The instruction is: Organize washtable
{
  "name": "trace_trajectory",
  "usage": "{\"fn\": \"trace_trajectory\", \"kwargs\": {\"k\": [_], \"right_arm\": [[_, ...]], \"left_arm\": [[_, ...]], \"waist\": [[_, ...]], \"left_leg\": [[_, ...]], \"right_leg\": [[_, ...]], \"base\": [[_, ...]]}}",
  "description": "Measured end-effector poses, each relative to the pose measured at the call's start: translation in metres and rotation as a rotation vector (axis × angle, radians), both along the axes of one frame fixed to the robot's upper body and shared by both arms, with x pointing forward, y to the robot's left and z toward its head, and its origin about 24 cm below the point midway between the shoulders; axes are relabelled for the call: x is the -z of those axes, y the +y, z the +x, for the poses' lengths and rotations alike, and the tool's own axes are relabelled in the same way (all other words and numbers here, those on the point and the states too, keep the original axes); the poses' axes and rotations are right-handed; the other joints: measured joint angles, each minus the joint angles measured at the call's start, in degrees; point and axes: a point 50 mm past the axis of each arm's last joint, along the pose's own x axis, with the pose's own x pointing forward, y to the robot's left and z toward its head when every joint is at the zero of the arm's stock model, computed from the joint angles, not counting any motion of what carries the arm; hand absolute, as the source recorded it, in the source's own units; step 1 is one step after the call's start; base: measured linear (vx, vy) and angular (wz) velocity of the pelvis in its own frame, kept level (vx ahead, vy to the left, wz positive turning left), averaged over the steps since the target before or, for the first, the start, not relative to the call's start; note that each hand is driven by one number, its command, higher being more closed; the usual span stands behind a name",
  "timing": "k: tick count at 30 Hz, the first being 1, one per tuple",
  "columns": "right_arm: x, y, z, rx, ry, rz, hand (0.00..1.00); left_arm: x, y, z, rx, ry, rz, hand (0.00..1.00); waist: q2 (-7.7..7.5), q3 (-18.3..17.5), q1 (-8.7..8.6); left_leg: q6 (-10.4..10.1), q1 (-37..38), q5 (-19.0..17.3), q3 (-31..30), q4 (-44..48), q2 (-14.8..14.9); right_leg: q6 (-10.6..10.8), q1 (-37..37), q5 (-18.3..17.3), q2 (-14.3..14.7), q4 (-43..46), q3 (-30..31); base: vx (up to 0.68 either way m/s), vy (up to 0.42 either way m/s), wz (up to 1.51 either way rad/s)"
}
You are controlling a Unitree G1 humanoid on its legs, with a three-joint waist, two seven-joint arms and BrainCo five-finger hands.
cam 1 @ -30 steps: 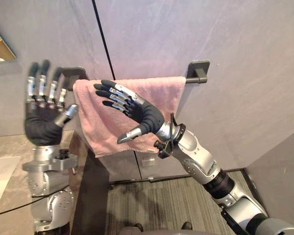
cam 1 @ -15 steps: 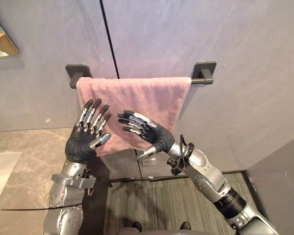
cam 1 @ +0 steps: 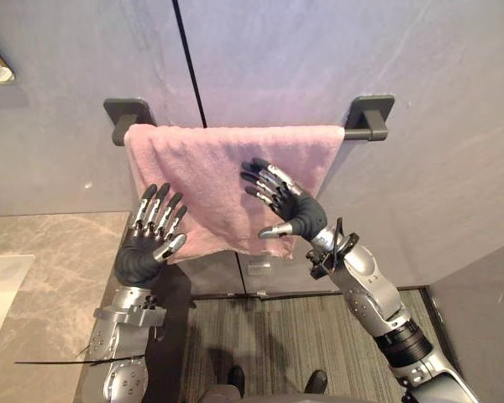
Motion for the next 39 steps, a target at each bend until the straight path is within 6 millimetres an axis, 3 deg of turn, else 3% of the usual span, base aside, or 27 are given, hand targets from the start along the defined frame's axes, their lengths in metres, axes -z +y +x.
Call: {"fn": "trace_trajectory", "kwargs": {"k": [11, 18, 25, 32, 39], "right_arm": [[-0.01, -0.005, 0.011, 0.09, -0.03, 0.021, 0.0], [-0.014, -0.025, 0.024, 0.228, -0.02, 0.059, 0.0], [-0.016, -0.029, 0.026, 0.275, -0.017, 0.098, 0.0], [-0.019, -0.053, 0.03, 0.386, -0.011, 0.146, 0.0], [-0.004, -0.075, 0.027, 0.493, 0.046, 0.175, 0.0]], "left_arm": [[-0.001, 0.0, 0.008, -0.002, -0.012, -0.004, 0.0], [0.006, 0.018, 0.012, -0.109, 0.033, -0.017, 0.0], [0.016, 0.031, 0.013, -0.207, 0.077, -0.02, 0.0], [0.026, 0.05, 0.016, -0.312, 0.125, -0.041, 0.0], [0.033, 0.057, 0.017, -0.371, 0.155, -0.062, 0.0]], "waist": [[0.63, 1.1, -0.01], [0.6, 2.6, -0.03], [0.33, 4.4, 0.05], [0.09, 5.0, -0.25], [0.06, 5.0, -0.25]], "left_leg": [[0.1, -0.8, 0.2, -0.4, -1.2, -0.3], [0.3, -0.3, 0.6, 0.7, -1.6, -0.4], [0.5, 1.0, 0.3, 4.2, -1.9, -0.4], [0.5, 2.5, -0.5, 6.7, -1.6, 0.0], [0.3, 3.5, -0.6, 6.4, -1.7, 0.4]], "right_leg": [[0.1, -0.8, -0.1, -0.2, 0.0, -0.3], [0.1, -1.6, -0.1, -0.2, 0.0, 0.9], [0.0, -2.3, 0.6, 0.0, 0.0, 4.6], [-0.2, -2.3, 1.1, 0.5, 0.0, 7.4], [-0.2, -1.1, 1.1, 0.8, 0.0, 7.0]], "base": [[0.01, 0.011, 0.02], [0.04, 0.012, -0.08], [0.0, 0.017, -0.27], [-0.02, 0.004, -0.22], [0.0, 0.0, 0.01]]}}
